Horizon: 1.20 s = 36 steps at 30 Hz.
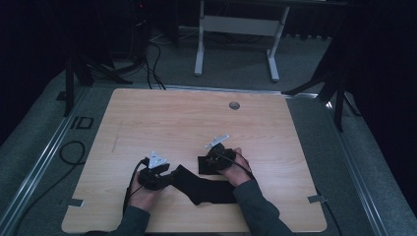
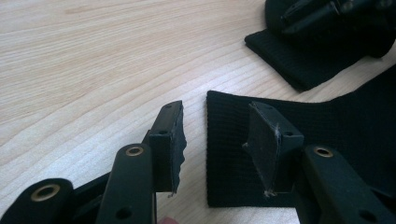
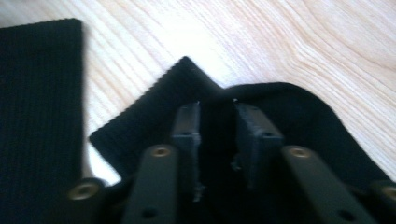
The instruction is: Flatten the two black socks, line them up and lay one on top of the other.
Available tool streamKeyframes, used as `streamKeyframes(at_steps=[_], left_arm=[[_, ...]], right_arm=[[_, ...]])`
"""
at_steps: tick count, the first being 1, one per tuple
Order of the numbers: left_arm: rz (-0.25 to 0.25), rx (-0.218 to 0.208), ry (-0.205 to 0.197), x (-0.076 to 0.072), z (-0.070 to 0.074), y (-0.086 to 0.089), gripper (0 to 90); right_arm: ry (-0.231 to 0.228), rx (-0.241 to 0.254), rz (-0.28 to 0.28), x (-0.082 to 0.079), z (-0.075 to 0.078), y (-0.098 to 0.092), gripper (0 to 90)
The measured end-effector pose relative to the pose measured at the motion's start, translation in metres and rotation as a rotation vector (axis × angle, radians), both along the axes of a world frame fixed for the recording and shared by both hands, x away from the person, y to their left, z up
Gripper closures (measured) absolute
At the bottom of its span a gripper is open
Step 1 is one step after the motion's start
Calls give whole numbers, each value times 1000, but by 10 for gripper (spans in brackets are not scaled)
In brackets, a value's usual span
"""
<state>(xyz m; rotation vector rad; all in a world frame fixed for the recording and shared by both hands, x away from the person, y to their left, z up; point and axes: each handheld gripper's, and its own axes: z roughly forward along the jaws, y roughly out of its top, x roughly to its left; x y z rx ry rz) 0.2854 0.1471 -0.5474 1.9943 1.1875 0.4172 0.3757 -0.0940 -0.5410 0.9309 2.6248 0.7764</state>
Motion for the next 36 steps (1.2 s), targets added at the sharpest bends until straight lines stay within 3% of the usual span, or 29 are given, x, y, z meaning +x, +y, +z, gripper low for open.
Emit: streamKeyframes(at_steps=[5,10,16,17,22,30,36], left_arm=[[-3,2,2,0,0,0,567],[-2,3,2,0,0,0,568],[0,1,3,0,0,0,568],[0,2,4,0,0,0,568],[1,3,4,0,0,0,568],[3,1,7,0,-1,-1,568],[3,4,8,0,-2,-1,568]], right_arm=[[44,46,-34,6,2,-6,857],[26,97,-71,1,8,-13,867],[-7,154,-92,-6,25,-25,865],[-29,173,-100,-10,33,-32,863],[-70,201,-131,-20,44,-53,860],[-89,258,-221,-34,45,-96,858],[-93,264,-273,-42,42,-122,850]])
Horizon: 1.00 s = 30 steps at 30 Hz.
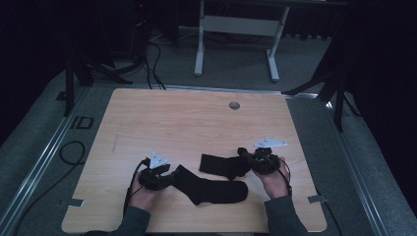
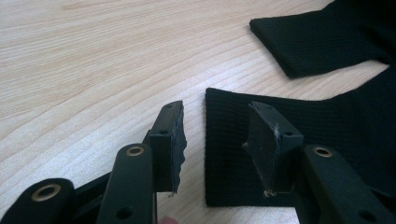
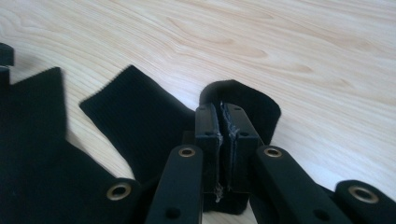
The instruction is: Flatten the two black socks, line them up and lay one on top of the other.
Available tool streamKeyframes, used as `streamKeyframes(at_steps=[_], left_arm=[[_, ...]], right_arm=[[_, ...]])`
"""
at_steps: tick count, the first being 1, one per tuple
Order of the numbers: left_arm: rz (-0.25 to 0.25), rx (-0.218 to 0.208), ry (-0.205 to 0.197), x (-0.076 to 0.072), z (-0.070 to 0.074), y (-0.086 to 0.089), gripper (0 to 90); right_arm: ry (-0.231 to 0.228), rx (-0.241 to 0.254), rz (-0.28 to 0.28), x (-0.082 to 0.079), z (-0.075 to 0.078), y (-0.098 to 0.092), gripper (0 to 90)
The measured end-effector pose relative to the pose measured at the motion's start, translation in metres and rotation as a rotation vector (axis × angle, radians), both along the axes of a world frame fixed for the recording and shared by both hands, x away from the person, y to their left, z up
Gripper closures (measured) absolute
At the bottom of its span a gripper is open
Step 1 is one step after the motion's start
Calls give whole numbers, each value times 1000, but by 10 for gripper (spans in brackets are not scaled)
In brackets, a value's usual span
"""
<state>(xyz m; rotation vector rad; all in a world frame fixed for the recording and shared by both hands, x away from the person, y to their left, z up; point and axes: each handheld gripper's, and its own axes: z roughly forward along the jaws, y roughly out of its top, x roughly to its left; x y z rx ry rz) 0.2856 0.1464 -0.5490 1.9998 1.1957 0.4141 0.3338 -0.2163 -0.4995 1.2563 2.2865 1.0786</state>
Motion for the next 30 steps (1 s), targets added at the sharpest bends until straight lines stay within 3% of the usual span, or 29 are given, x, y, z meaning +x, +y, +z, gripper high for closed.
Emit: streamKeyframes(at_steps=[8,10,15,20,24,30], left_arm=[[2,-1,1,0,0,0,568],[2,-1,3,0,0,0,568],[3,0,3,1,-1,0,568],[2,1,4,1,-1,0,568],[3,-1,4,1,0,1,568],[7,-7,-1,1,0,2,568]], right_arm=[[25,-15,-49,-9,-7,-29,825],[28,-45,-53,-11,-7,-32,808],[4,-60,-50,-12,2,-38,743],[-22,-86,33,-7,8,-20,674],[-36,-122,155,0,3,8,630],[-11,-181,322,12,-9,47,617]])
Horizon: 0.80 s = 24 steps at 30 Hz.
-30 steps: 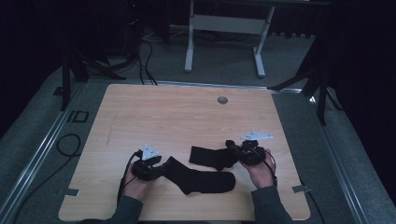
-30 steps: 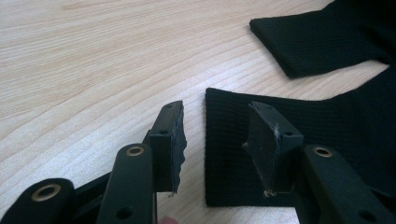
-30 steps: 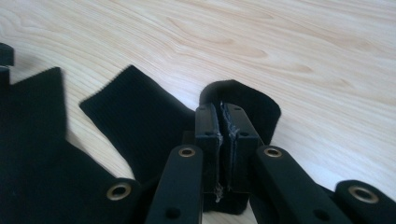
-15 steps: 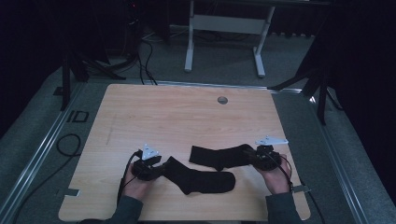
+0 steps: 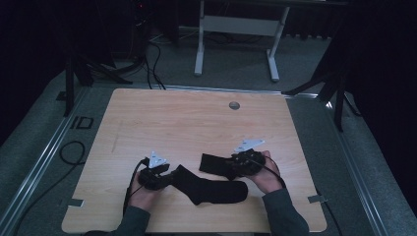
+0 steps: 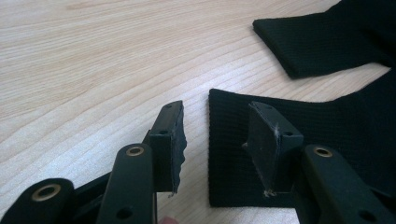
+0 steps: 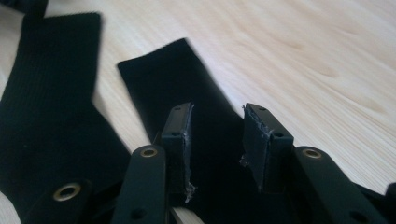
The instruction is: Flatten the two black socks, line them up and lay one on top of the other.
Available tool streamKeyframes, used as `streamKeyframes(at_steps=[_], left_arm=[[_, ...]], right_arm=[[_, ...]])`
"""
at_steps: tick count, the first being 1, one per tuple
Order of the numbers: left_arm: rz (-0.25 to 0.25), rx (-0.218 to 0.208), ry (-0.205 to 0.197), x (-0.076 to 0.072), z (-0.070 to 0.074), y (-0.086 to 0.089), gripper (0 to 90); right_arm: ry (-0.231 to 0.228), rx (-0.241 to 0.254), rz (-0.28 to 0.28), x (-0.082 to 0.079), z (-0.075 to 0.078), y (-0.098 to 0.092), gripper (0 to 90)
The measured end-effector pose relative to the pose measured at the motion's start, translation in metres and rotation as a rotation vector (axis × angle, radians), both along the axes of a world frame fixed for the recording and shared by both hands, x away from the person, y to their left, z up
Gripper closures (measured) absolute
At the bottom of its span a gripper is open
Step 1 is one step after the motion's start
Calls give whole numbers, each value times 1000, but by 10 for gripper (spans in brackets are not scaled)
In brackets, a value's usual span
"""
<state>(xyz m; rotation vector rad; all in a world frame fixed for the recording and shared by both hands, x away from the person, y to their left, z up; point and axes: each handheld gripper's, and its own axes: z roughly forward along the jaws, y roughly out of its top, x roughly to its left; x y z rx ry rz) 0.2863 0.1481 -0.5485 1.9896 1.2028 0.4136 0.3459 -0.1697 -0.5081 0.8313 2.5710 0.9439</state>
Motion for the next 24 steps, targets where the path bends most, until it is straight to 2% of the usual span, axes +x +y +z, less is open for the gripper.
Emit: streamKeyframes(at_steps=[6,10,13,15,18,21,24], left_arm=[[-3,3,3,0,0,0,568],[-5,5,3,0,0,-1,567],[-4,3,2,0,0,-1,567],[-4,3,3,0,0,-1,568],[-5,3,1,0,0,-1,568],[-5,3,1,0,0,-2,568],[-5,3,0,0,0,-2,567]], right_arm=[[32,-39,69,11,-11,22,594],[41,-102,128,20,-21,31,572],[71,-113,177,25,-28,35,544],[84,-120,190,28,-32,37,526],[111,-99,175,32,-35,38,520],[116,-95,161,33,-36,39,528],[117,-76,110,34,-36,41,577]])
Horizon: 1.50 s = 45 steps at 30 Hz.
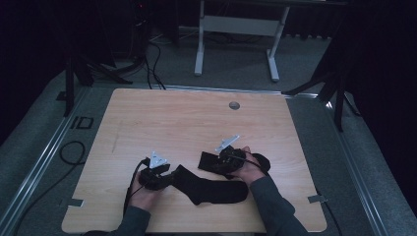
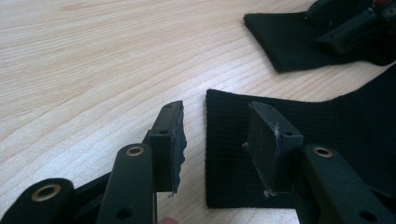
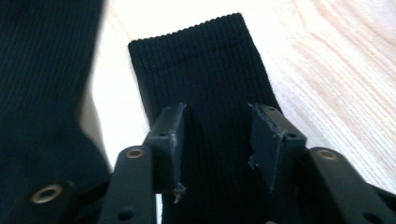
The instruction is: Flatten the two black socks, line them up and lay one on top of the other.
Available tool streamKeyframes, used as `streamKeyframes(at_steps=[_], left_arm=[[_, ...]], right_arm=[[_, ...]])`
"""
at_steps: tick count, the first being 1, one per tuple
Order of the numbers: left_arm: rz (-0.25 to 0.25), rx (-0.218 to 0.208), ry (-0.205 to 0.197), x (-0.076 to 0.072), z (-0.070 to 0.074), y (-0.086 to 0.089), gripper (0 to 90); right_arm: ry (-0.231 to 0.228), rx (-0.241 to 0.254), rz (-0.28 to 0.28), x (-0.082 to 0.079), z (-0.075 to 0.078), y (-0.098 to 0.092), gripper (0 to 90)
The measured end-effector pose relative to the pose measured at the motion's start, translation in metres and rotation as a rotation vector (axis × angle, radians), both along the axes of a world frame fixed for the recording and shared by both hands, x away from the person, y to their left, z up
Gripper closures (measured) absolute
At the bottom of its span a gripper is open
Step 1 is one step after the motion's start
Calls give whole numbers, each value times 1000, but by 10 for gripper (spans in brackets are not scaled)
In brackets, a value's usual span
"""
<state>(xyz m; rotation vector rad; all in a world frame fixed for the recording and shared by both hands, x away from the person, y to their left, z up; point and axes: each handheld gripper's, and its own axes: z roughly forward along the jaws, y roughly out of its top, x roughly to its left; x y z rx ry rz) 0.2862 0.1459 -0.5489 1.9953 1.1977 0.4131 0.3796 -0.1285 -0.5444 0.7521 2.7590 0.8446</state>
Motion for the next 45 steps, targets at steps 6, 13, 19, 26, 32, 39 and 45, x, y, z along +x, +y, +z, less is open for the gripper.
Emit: streamKeyframes(at_steps=[6,13,19,26,32,39,45], left_arm=[[-2,3,3,0,0,0,567],[1,1,1,0,0,0,565],[-2,4,3,0,-1,0,561],[2,0,4,0,0,1,559],[4,-3,7,1,-1,1,552],[7,-5,6,1,0,1,550],[7,-10,9,1,0,2,546]], right_arm=[[-23,36,-92,-1,-3,5,663],[-4,68,-175,3,-3,2,823],[6,51,-209,3,-2,5,839],[7,46,-237,4,-1,10,845],[15,51,-244,4,0,12,845],[8,66,-231,-3,6,13,845],[-5,120,-218,-14,25,7,845]])
